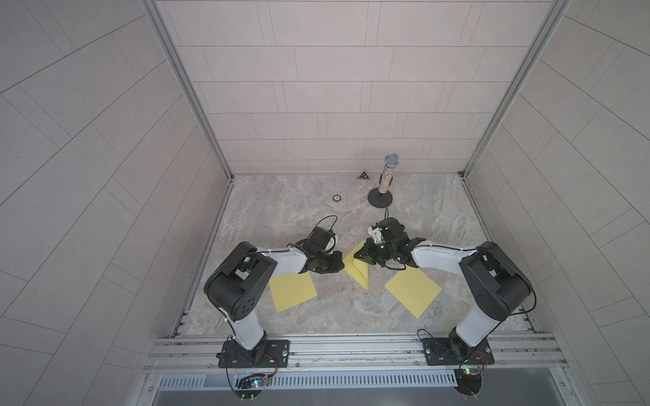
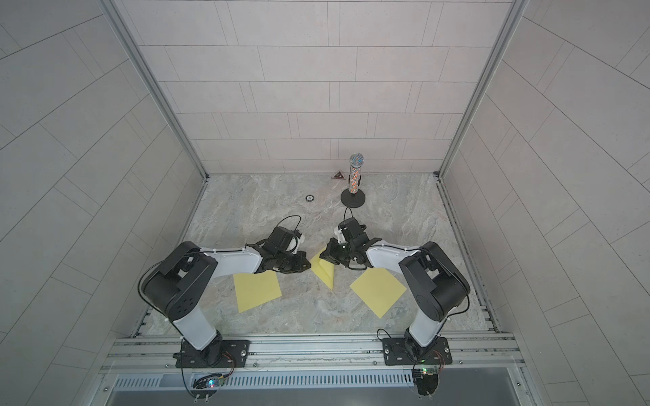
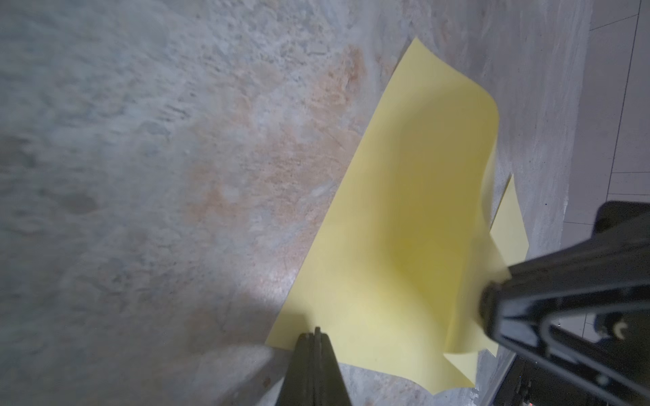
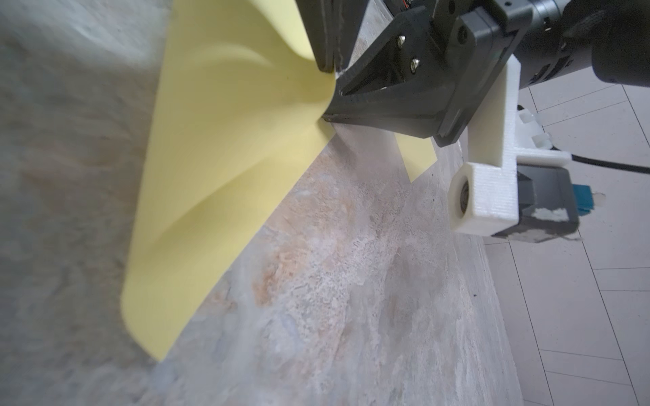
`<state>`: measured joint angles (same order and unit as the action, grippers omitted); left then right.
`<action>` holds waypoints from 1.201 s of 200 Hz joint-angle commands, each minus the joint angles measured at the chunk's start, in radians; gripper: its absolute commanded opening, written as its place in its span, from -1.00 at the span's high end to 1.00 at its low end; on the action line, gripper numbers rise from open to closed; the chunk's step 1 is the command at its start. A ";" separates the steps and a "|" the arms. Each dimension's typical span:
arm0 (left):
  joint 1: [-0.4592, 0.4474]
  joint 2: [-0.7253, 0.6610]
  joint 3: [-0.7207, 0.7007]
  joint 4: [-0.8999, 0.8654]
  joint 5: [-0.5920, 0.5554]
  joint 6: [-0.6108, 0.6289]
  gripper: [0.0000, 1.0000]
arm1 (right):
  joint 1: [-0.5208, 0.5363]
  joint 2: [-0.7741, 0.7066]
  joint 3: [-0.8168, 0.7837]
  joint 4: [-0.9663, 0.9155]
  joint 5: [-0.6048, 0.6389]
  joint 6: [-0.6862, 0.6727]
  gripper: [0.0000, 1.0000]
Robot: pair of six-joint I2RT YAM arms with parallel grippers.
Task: Fold the square paper diagonally
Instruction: Fold the paper at the center of the board.
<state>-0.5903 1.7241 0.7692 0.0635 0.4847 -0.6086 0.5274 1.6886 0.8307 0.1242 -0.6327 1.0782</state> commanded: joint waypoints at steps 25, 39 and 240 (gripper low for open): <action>-0.007 0.012 -0.037 -0.064 -0.060 0.020 1.00 | 0.027 0.055 -0.008 0.113 0.033 0.055 1.00; -0.006 0.014 -0.036 -0.063 -0.061 0.020 1.00 | 0.030 0.063 -0.009 0.133 0.047 0.065 1.00; -0.006 0.000 -0.054 -0.055 -0.074 0.013 1.00 | 0.078 0.161 -0.014 0.173 0.082 0.075 1.00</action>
<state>-0.5919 1.7157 0.7517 0.0906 0.4652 -0.6090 0.5957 1.8439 0.8261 0.3397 -0.5793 1.1786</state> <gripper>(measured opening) 0.048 0.045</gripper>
